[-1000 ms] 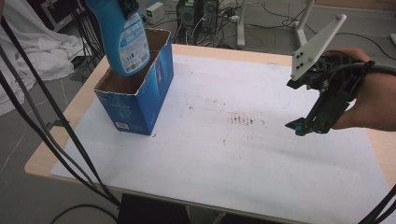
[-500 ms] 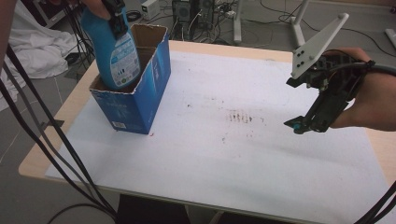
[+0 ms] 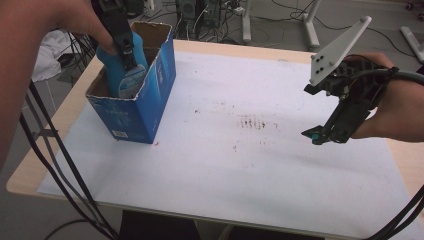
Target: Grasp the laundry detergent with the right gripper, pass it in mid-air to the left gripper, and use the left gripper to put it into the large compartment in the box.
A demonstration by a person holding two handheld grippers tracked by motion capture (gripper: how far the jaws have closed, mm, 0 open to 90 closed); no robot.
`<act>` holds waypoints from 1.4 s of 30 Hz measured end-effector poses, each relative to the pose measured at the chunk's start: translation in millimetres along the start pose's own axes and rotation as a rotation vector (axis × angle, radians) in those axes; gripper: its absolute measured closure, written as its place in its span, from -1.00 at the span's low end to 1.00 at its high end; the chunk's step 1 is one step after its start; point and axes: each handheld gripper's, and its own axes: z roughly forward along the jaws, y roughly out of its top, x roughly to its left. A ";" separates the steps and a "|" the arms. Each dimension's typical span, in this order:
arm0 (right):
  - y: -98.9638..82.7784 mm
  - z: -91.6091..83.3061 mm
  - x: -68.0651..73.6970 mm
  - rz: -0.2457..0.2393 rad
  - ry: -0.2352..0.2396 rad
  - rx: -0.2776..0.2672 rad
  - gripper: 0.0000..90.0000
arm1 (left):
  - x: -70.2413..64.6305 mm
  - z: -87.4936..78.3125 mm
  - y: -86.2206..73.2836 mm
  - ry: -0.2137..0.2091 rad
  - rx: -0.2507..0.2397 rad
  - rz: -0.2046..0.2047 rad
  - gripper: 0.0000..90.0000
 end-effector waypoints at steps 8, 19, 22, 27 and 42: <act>0.1 6.2 0.6 0.005 0.011 0.006 -0.98 | -2.2 28.7 2.8 0.022 0.017 0.163 -0.12; 1.6 10.3 1.2 0.007 0.015 0.010 -0.98 | 2.6 55.2 -0.4 0.012 0.010 0.222 -0.13; 1.9 11.0 1.1 0.006 0.017 0.008 -0.98 | 4.4 57.9 -1.2 0.006 0.001 0.219 -0.13; 3.0 13.0 1.2 0.006 0.022 0.014 -0.98 | 5.3 58.2 -1.2 0.001 0.003 0.220 -0.14; 0.8 11.8 1.8 0.011 0.022 0.006 -0.98 | 2.5 46.5 -2.7 -0.006 -0.002 0.195 -0.41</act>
